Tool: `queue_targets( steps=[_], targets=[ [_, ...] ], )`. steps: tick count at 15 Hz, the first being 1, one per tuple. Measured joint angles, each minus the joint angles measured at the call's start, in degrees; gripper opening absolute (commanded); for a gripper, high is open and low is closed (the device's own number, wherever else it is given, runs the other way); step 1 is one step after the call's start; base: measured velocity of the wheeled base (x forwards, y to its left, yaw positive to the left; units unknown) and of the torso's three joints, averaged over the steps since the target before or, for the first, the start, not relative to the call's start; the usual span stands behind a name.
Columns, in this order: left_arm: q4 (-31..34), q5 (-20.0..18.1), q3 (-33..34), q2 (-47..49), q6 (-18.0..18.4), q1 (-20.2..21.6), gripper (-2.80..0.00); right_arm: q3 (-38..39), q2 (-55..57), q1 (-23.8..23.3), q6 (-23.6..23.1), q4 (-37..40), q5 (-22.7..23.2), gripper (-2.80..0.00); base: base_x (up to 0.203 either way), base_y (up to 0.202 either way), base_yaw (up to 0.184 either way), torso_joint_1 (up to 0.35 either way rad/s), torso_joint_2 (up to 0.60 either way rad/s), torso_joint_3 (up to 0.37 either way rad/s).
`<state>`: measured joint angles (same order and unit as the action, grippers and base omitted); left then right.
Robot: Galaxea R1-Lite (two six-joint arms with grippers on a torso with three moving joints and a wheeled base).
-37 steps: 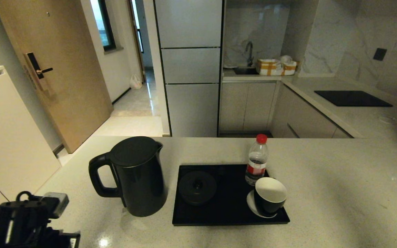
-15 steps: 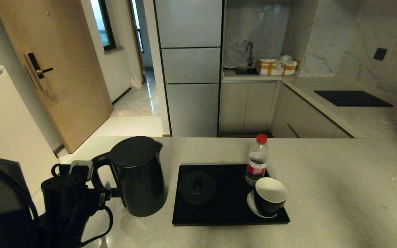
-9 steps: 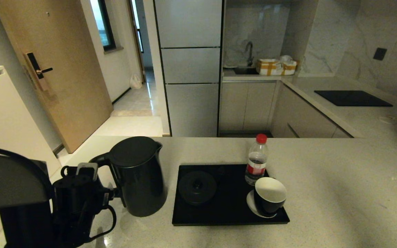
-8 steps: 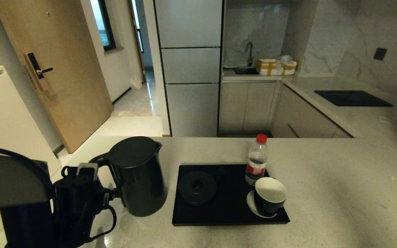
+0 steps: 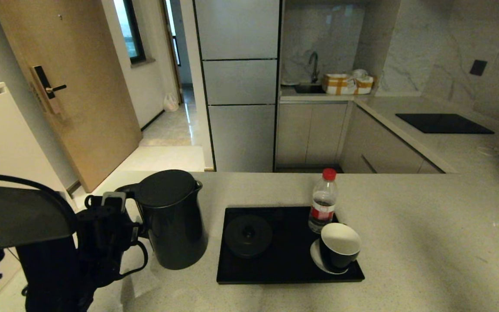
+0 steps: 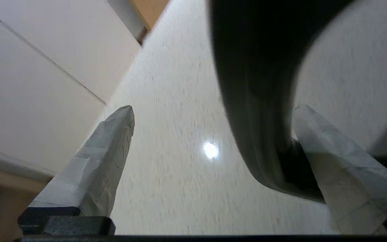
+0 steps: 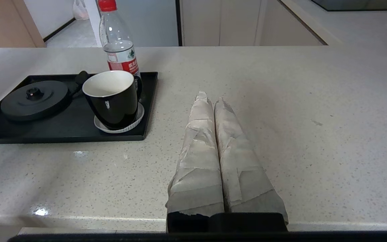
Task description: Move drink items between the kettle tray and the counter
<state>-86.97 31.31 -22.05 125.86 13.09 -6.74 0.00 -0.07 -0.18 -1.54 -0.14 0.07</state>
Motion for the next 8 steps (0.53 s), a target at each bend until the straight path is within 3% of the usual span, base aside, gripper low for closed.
queue_targets(
  steps=[4, 5, 8],
  targets=[
    [-0.14, -0.39, -4.21, 0.11, 4.93, -0.28, 0.00, 0.00, 0.00, 0.00, 0.00, -0.01, 0.03, -2.80, 0.000, 0.000, 0.000, -0.001, 0.00, 0.009],
    [-0.16, -0.39, -4.54, 0.20, 5.28, -0.53, -2.80, 0.00, 0.00, 0.00, -0.02, 0.01, 0.01, -2.80, 0.000, 0.000, 0.000, 0.000, 0.00, 0.000],
    [-0.18, -0.46, -4.51, 0.22, 5.34, -1.47, -2.80, 0.00, 0.00, 0.00, 0.00, -0.02, 0.01, -2.80, 0.000, 0.000, 0.000, 0.000, 0.00, 0.000]
  ],
)
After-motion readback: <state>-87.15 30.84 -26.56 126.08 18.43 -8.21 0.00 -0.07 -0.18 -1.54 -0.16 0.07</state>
